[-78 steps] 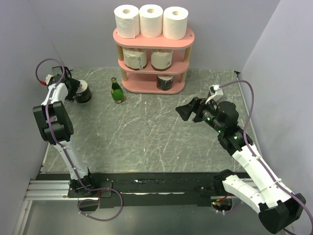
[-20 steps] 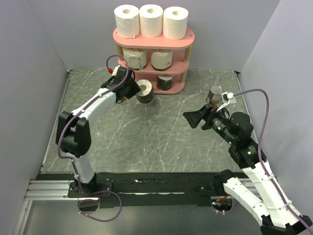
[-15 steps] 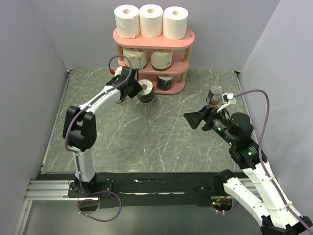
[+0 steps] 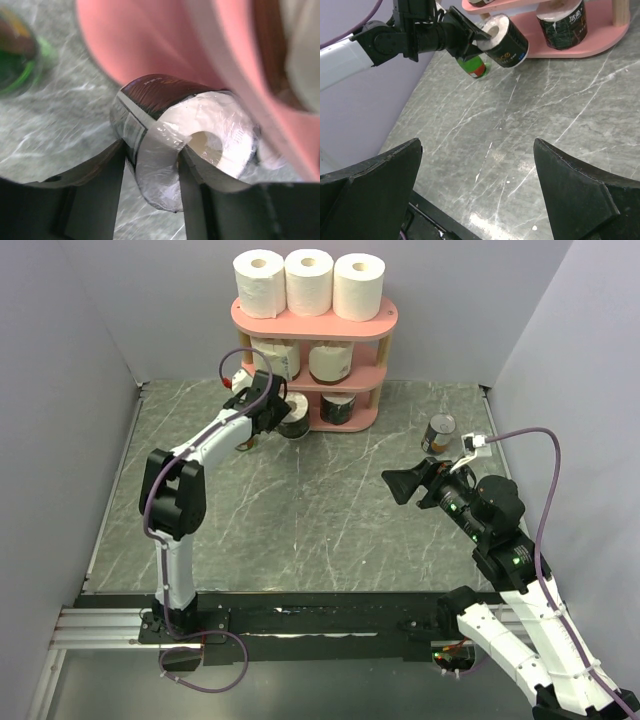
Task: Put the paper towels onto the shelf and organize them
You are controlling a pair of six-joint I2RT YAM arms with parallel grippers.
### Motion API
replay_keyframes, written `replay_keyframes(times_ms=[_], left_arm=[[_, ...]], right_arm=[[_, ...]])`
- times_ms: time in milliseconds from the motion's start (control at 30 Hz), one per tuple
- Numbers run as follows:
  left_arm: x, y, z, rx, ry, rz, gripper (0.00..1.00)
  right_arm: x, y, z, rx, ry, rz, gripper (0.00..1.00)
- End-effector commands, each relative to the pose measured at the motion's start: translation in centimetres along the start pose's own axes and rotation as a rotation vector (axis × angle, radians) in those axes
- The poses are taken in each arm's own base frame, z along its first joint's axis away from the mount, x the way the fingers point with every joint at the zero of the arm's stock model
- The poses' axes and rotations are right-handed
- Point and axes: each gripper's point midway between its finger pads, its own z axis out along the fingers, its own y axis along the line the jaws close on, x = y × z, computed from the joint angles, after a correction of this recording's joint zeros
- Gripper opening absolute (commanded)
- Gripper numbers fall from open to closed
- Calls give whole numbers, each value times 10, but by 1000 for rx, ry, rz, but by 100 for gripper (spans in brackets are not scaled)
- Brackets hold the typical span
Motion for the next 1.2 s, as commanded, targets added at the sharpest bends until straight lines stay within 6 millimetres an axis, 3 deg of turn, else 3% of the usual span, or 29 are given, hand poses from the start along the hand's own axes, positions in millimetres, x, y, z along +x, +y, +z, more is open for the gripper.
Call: replay_keyframes(times_ms=[0,267,433,567,733,1000,1167], left_arm=[[-28,-40,-1,105,-98,-86,51],[-26,-42,12,136,-124,-127,54],[-36,-47,-2,178,-156,-102,57],[-36,-45,0,194,-167,-95,50],[-39,-49,0,222,-187,-112,50],[-54,-54,-21,277,-250,-115,56],[-51,-49,-26,295,-247,-96,60]], right_arm=[[-20,6,-5,-6,-68,-22,99],[-26,9,-7,-11,-81,-24,100],[-24,7,-7,0,-78,-23,100],[-22,9,-5,-17,-70,-12,99],[-23,10,-5,-14,-70,-10,100],[-24,8,-7,-5,-74,-11,99],[-24,9,-7,-6,-70,-13,100]])
